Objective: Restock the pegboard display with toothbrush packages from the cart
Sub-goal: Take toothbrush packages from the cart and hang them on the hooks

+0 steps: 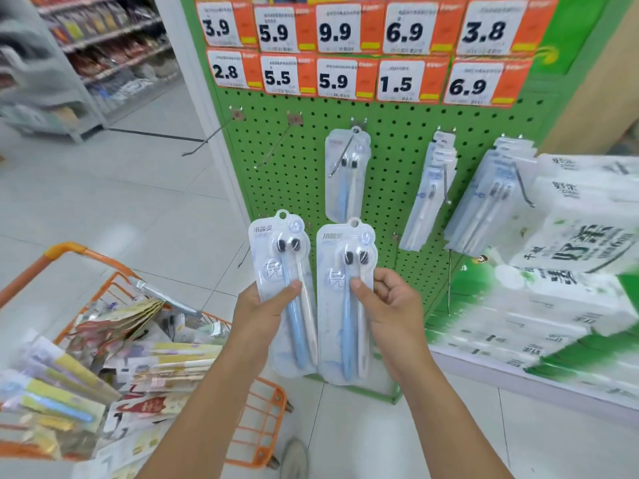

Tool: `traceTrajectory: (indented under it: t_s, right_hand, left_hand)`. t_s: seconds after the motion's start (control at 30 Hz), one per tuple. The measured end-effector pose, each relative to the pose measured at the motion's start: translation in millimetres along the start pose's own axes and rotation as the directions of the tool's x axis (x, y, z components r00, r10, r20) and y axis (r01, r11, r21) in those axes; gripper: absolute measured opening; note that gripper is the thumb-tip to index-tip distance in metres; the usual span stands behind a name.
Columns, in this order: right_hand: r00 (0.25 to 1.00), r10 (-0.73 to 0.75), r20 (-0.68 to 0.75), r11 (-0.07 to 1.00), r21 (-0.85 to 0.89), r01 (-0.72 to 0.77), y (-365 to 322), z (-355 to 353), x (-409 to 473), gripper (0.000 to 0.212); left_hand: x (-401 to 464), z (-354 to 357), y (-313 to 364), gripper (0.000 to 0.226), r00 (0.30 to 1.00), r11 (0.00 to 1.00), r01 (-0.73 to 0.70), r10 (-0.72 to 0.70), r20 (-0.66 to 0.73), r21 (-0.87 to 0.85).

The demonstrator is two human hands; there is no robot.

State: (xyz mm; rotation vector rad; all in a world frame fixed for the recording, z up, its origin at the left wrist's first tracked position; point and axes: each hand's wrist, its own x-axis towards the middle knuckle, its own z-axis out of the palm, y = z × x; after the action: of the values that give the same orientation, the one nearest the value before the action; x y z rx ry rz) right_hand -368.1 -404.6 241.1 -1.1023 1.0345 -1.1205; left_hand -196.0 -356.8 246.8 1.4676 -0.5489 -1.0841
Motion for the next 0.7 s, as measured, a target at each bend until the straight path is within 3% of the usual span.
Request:
traceTrajectory:
  t_s: [0.1, 0.2, 0.27, 0.7]
  right_hand:
    - [0.99, -0.138, -0.023, 0.988, -0.076, 0.136, -8.3, 7.7, 18.6, 0.029]
    - [0.969, -0.246, -0.038, 0.952, -0.195, 0.234, -18.5, 23.5, 34.1, 0.02]
    - [0.957, -0.282, -0.064, 0.931, -0.261, 0.257, -20.0, 38.7, 44.1, 0.031]
    - [0.925, -0.28, -0.257, 0.942, -0.259, 0.213, 2.8, 68.3, 66.1, 0.028]
  left_hand:
    - [16.3, -3.6, 17.6, 0.016, 0.996, 0.997, -0.077, 0.078, -0.041, 0.021]
    - [35.8, -15.4, 34.6, 0.011, 0.983, 0.981, -0.18, 0.182, -0.023, 0.071]
    - [50.7, -23.9, 42.7, 0.01, 0.978, 0.971, -0.209, 0.207, 0.03, 0.116]
    - [96.1, -28.4, 48.1, 0.017, 0.972, 0.988, -0.138, 0.121, 0.203, 0.072]
